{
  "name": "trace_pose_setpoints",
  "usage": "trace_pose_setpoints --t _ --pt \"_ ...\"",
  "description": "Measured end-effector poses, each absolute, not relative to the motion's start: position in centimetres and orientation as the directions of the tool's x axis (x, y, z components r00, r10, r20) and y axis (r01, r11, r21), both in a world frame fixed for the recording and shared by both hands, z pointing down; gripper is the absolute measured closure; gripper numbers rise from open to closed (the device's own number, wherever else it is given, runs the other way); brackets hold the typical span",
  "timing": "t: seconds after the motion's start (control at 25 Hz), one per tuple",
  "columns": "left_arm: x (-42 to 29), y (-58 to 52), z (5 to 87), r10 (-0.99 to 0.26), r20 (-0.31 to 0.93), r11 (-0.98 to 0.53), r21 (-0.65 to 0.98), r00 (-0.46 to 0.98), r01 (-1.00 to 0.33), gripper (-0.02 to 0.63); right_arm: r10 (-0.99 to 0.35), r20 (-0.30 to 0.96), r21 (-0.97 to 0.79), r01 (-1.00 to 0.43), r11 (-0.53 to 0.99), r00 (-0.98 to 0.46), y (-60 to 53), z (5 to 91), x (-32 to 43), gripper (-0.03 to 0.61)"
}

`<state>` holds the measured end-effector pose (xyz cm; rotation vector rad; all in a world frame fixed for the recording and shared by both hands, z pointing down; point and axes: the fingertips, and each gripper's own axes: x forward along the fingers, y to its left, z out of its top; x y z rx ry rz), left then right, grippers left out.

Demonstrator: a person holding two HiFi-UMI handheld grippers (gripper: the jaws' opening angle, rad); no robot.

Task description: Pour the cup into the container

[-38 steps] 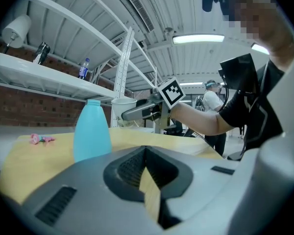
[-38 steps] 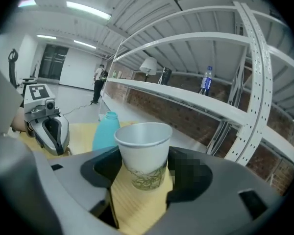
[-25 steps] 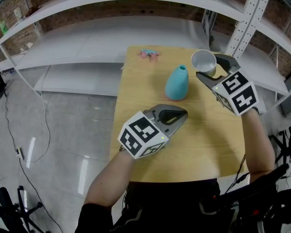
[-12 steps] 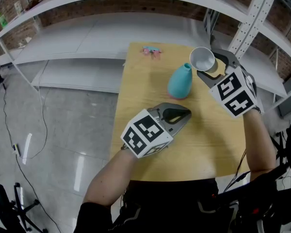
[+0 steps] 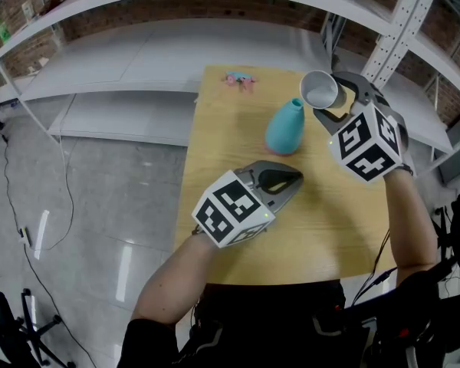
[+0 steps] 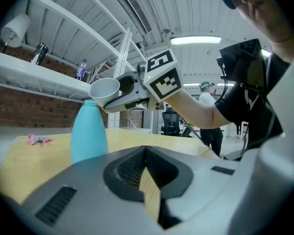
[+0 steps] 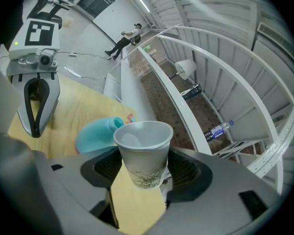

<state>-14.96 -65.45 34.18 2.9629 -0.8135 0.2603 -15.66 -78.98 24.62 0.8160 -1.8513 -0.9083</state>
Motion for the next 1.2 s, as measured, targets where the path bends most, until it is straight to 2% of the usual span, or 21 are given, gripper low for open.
trace_pose_setpoints --t 1.2 --pt "-14.97 -65.20 34.04 -0.499 0.175 -0.861 0.011 0.849 -0.508 0.612 -0.857 0.404 0.898 -0.041 0.439 -0.320 -78.99 24.68 -16.45 0.282"
